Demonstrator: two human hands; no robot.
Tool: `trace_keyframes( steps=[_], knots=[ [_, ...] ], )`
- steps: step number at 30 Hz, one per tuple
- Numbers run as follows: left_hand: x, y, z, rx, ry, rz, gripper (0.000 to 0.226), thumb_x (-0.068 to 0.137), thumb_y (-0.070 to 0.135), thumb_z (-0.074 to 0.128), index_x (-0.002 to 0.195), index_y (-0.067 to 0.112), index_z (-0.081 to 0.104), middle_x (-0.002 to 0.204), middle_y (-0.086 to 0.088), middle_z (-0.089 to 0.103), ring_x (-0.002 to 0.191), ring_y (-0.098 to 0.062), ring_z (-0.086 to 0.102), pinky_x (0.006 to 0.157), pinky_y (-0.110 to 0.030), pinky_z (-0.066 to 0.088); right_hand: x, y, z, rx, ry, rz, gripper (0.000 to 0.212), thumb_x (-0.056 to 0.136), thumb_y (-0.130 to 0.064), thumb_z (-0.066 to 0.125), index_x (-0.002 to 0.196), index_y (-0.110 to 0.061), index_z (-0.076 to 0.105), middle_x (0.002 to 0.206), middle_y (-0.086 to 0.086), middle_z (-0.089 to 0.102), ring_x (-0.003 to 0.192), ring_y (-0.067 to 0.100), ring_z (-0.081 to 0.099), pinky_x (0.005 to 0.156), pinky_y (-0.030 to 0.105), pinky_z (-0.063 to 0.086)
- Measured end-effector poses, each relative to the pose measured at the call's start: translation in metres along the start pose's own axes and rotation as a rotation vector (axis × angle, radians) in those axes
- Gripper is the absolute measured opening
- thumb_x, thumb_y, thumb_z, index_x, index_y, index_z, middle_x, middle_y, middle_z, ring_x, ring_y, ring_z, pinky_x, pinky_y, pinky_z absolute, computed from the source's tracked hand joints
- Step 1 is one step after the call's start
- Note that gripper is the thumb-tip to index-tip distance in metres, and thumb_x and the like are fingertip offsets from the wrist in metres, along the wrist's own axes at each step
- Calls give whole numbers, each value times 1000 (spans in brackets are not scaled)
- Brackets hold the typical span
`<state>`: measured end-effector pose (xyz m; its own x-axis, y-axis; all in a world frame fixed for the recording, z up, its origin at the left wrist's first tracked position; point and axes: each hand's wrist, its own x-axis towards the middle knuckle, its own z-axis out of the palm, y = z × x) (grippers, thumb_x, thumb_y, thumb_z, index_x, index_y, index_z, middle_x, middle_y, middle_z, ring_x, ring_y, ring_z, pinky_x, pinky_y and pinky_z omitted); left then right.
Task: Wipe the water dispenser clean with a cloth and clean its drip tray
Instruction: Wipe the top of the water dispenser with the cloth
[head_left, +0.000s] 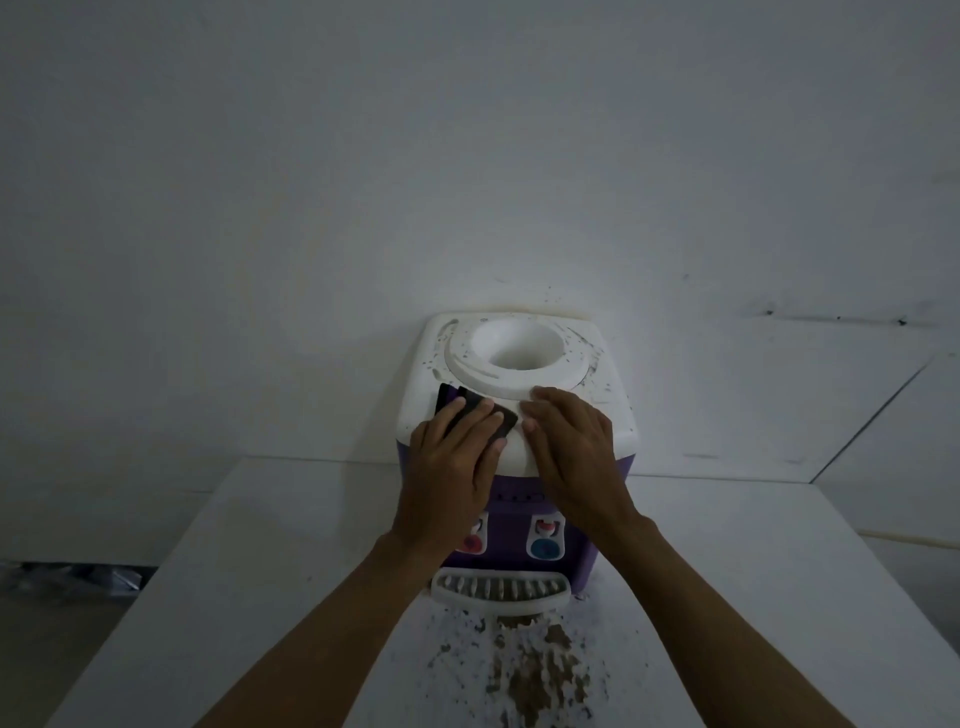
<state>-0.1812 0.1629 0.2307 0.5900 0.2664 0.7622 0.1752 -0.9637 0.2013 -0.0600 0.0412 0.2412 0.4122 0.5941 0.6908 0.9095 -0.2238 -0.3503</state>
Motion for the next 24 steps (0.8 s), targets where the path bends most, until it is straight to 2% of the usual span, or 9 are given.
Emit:
trace_keyframes(
  steps=[4,9,13,17,19,22,24],
  knots=[
    [27,-1,-1,-75,-9,28,35,97,25,47,120,7,67,121,-7,68,124,-24,54,107,-33,36,0,-2,2,-1,43,15,36,99,-34,39,113,-14,64,124,4,59,116,17,51,102,30,31],
    [70,5,3,-83,-103,64,26,93,15,57,113,4,70,115,-10,70,116,-28,59,98,-42,46,1,-5,7,2,57,80,37,99,-34,37,114,-14,64,121,4,60,114,18,53,102,29,32],
    [80,8,1,-55,-207,-120,30,99,19,52,121,5,65,126,-10,65,123,-29,52,102,-45,42,1,-6,6,-23,65,83,36,99,-33,37,112,-13,64,120,4,60,113,18,53,102,27,30],
    [64,7,-3,-30,-172,-237,32,98,17,52,125,3,62,133,-13,60,124,-34,51,101,-47,40,3,-6,5,-16,55,84,34,98,-31,40,111,-12,64,121,4,60,112,18,53,101,27,31],
    [50,7,-5,-40,-137,-192,30,96,15,54,121,2,65,128,-14,63,119,-34,56,97,-48,45,3,-6,5,-16,56,80,34,98,-31,39,111,-12,65,120,5,60,112,18,54,101,28,32],
    [46,7,-6,-24,-125,-21,28,89,15,58,112,6,71,117,-11,70,111,-34,63,89,-47,50,1,-8,4,-11,66,81,42,100,-38,34,112,-12,64,121,4,60,113,19,53,102,29,32],
    [59,9,-4,-24,-149,35,25,88,11,61,111,6,71,116,-10,70,111,-34,63,89,-46,50,1,-10,5,-4,59,97,47,101,-42,29,113,-13,64,121,4,60,113,20,54,102,32,34]
  ],
)
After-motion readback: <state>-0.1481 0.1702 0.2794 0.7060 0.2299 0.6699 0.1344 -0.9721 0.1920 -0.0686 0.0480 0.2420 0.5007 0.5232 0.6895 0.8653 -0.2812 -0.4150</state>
